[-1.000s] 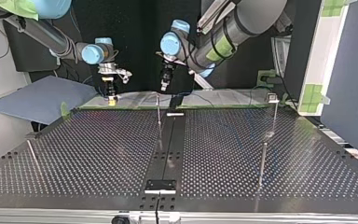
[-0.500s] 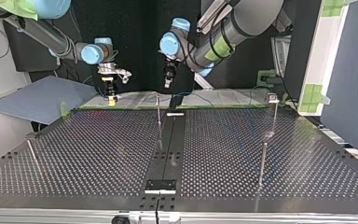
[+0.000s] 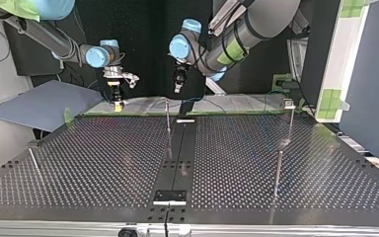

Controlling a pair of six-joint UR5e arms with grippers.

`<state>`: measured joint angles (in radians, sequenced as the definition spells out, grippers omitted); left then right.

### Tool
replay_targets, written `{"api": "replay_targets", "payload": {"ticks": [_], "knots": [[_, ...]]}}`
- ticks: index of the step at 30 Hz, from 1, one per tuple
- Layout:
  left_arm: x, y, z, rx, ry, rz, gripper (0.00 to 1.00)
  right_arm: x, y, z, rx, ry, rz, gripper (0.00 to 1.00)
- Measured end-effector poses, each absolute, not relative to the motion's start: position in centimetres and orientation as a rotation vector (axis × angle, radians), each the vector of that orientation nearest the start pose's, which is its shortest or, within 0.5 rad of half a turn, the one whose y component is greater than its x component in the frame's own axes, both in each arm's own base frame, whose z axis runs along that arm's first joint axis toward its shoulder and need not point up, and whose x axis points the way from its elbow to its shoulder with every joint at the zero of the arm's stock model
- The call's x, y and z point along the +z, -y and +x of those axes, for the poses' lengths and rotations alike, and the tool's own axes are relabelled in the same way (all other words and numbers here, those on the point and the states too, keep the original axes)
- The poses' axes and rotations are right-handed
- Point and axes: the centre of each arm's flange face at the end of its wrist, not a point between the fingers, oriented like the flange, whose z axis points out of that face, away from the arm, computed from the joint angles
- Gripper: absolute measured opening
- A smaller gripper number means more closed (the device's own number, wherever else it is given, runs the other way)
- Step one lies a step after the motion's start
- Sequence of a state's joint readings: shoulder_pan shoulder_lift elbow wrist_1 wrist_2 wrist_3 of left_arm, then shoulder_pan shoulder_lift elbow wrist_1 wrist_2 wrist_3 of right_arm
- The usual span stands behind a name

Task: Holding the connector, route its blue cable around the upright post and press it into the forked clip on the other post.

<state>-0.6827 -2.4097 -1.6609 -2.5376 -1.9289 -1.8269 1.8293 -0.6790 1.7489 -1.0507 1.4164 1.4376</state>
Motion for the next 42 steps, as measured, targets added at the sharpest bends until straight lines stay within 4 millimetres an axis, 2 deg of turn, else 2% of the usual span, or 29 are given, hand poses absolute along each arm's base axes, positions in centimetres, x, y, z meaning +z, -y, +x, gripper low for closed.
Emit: {"api": "replay_targets", "payload": {"ticks": [16, 20, 33, 42], "knots": [[0.8, 45.6, 41.1, -0.294, -1.885, 0.155, 1.00, -1.6, 55.7, 30.1, 1.404, 0.879, 1.558, 0.00], [1.1, 45.4, 40.5, -0.258, -1.900, 0.164, 1.00, -1.6, 55.7, 30.1, 1.403, 0.880, 1.559, 0.00], [4.3, 44.1, 38.4, -0.223, -1.843, 0.154, 1.00, -1.6, 55.6, 30.2, 1.400, 0.876, 1.563, 0.00], [6.4, 42.4, 36.7, -0.231, -1.839, 0.142, 1.00, -1.5, 55.6, 30.7, 1.402, 0.870, 1.568, 0.00]]}}
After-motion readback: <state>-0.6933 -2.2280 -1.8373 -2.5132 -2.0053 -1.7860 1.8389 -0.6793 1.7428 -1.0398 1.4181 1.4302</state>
